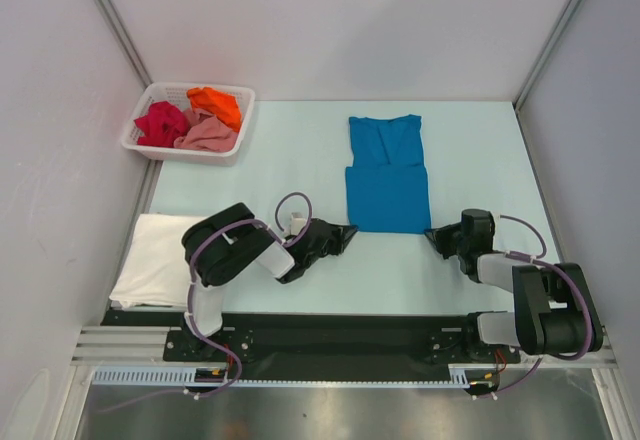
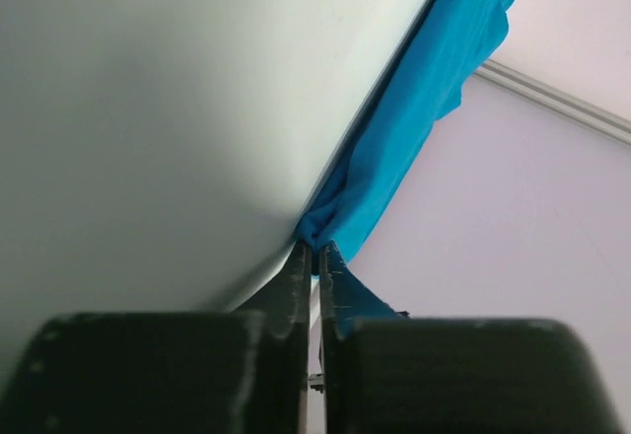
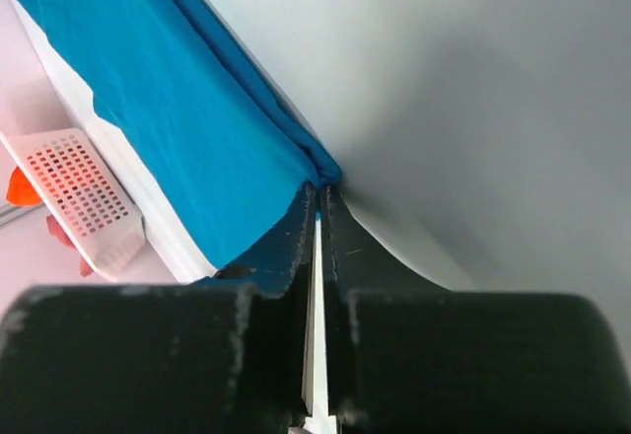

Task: Fold and stack the t-shirts
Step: Fold the tshirt

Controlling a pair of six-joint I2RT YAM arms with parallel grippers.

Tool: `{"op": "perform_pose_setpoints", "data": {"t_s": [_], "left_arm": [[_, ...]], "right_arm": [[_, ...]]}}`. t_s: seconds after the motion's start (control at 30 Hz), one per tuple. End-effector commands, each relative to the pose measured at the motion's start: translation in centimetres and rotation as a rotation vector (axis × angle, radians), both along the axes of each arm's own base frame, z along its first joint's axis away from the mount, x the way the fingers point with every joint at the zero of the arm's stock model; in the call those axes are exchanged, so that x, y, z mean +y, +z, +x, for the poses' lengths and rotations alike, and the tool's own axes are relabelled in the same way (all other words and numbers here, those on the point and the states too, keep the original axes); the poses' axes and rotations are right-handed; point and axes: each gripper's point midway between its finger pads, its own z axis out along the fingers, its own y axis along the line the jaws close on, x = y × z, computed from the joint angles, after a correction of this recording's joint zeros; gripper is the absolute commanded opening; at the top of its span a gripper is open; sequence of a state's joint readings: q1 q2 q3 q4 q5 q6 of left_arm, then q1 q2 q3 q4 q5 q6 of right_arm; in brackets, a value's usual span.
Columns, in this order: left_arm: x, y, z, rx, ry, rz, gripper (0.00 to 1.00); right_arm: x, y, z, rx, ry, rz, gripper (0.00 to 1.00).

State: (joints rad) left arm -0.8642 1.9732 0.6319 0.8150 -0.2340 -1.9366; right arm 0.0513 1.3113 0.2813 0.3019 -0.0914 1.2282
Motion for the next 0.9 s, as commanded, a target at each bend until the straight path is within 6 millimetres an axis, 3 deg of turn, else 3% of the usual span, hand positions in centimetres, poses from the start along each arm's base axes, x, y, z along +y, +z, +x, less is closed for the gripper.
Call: {"op": "perform_pose_setpoints", "data": {"t_s": [0.0, 0.2, 0.3, 0.33, 0.4, 0.47, 0.5, 0.57, 0.63, 0.7, 0.73, 0.8, 0.87], "left_arm": [[1.8, -3.1, -0.3, 0.091, 0.012, 0.041, 0.00], [1.6, -1.3, -1.7, 0.042, -0.056, 0.074, 0.00], [1.5, -0.2, -3.5, 0.028, -0.081, 0.067, 0.00], [1.6, 0.3, -4.5, 0.028, -0.096, 0.066, 0.01], [1.4, 0.7, -5.5, 0.035, -0.111, 0.061, 0.00], [1.0, 1.6, -7.3, 0.027, -0.137, 0.052, 0.00], [0.9, 2.1, -7.9, 0.019, -0.143, 0.049, 0.00], [1.0, 2.9, -9.8, 0.018, -0.152, 0.032, 0.00], [1.0, 3.1, -11.5, 0.024, -0.173, 0.032, 0.00], [0.8, 4.5, -12.1, -0.016, -0.220, 0.050, 0.00], [1.2, 3.9, -12.7, -0.006, -0.251, 0.106, 0.00], [0.9, 5.8, -12.9, -0.049, -0.274, 0.116, 0.00], [1.5, 6.2, -13.4, -0.057, -0.271, 0.151, 0.00]], "right_arm": [[-0.5, -1.3, -0.7, 0.047, -0.007, -0.033, 0.00], [-0.1, 0.1, -2.4, 0.025, 0.056, -0.047, 0.00], [-0.5, 1.8, -3.9, -0.003, 0.064, -0.073, 0.00], [-0.7, 1.1, -5.4, 0.053, 0.072, -0.091, 0.00], [-0.8, 3.1, -5.9, -0.016, 0.070, -0.097, 0.00], [-0.8, 3.1, -7.6, 0.015, 0.077, -0.098, 0.00], [-0.8, 4.5, -7.7, -0.038, 0.078, -0.097, 0.00], [-0.6, 4.4, -9.3, -0.010, 0.094, -0.095, 0.00], [-0.4, 6.0, -10.0, -0.060, 0.103, -0.093, 0.00], [-0.2, 5.7, -11.5, -0.018, 0.125, -0.098, 0.00], [0.0, 6.3, -12.0, -0.032, 0.134, -0.095, 0.00], [-0.1, 7.4, -12.4, -0.061, 0.126, -0.091, 0.00], [-0.4, 9.1, -12.8, -0.105, 0.112, -0.100, 0.00]]}}
